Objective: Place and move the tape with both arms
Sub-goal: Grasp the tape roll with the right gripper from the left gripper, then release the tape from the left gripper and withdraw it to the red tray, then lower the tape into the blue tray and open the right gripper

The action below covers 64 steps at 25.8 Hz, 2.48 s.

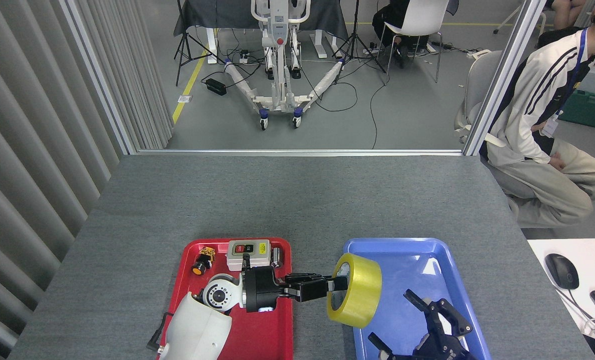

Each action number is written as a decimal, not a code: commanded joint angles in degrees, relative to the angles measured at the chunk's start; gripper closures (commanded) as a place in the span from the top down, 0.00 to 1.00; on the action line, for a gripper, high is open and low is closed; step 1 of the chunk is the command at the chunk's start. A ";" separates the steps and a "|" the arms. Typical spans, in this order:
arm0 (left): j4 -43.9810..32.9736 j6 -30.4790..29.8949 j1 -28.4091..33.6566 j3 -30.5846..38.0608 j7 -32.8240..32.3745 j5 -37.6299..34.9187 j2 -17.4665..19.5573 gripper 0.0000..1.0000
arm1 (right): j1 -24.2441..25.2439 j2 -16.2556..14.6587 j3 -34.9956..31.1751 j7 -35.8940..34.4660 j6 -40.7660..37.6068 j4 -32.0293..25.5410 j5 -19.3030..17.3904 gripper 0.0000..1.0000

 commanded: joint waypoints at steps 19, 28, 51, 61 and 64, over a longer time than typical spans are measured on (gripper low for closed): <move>-1.01 0.07 0.65 -4.60 -0.02 -0.81 -0.08 0.00 | 2.72 5.94 3.05 2.13 -4.35 0.28 5.45 0.30; -2.50 0.07 0.48 -1.34 0.77 0.07 -0.17 0.84 | 3.42 5.76 0.85 2.39 -4.35 0.28 5.45 0.00; -42.93 39.62 32.47 1.38 55.97 -48.27 15.74 0.99 | -5.54 12.97 -10.66 47.21 15.16 0.28 -6.33 0.00; -38.54 47.71 32.03 -0.11 61.33 -41.68 16.79 1.00 | -14.07 12.71 -8.03 68.39 27.03 0.72 -11.69 0.00; -38.80 47.45 32.12 -0.11 61.33 -41.32 17.41 1.00 | -13.63 12.53 -5.83 68.57 30.36 1.95 -12.04 0.00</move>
